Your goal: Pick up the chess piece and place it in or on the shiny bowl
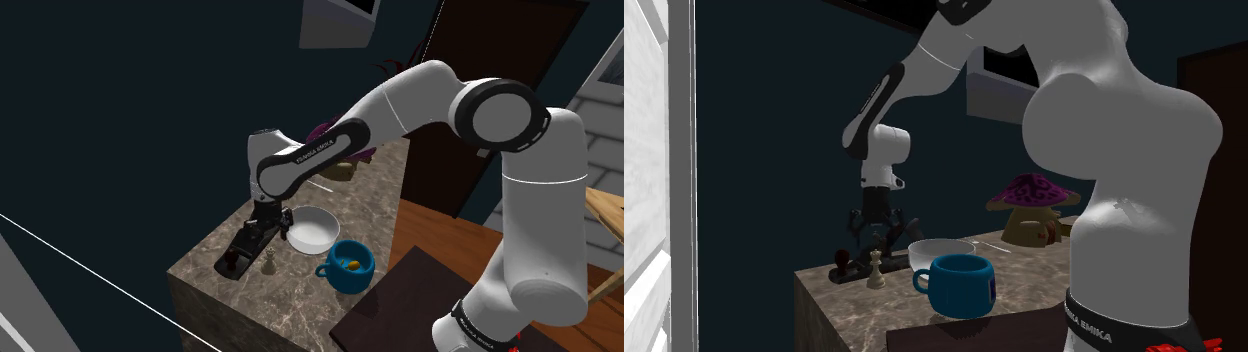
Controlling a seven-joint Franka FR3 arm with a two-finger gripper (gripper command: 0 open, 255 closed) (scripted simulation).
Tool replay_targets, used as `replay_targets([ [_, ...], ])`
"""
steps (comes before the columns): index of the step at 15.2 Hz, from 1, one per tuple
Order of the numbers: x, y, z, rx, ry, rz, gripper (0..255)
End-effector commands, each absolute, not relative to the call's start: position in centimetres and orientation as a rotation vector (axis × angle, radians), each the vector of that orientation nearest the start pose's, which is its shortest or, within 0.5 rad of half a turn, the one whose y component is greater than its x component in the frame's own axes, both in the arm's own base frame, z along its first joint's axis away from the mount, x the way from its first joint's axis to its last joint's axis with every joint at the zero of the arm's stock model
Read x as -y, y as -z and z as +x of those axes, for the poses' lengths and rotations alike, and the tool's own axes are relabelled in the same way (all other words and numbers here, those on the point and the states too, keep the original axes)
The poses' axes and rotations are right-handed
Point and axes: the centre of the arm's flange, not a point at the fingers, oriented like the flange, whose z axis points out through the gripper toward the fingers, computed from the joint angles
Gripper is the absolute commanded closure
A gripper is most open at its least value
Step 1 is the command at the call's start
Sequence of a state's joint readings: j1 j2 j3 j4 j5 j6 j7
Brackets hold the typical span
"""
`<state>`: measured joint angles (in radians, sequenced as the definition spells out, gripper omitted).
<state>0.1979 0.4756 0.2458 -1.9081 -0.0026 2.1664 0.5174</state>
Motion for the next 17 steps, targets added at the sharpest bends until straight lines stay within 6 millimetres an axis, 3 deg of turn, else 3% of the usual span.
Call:
replay_targets([
  [1,-25.7,-22.7,54.7,-0.136,-0.366,-3.111,0],
  [6,-25.8,-20.4,54.2,-0.136,-0.366,-3.111,0],
  [13,-25.8,-20.4,54.2,-0.136,-0.366,-3.111,0],
  [14,-25.8,-20.4,54.2,-0.136,-0.366,-3.111,255],
  [17,-25.8,-20.4,54.2,-0.136,-0.366,-3.111,255],
])
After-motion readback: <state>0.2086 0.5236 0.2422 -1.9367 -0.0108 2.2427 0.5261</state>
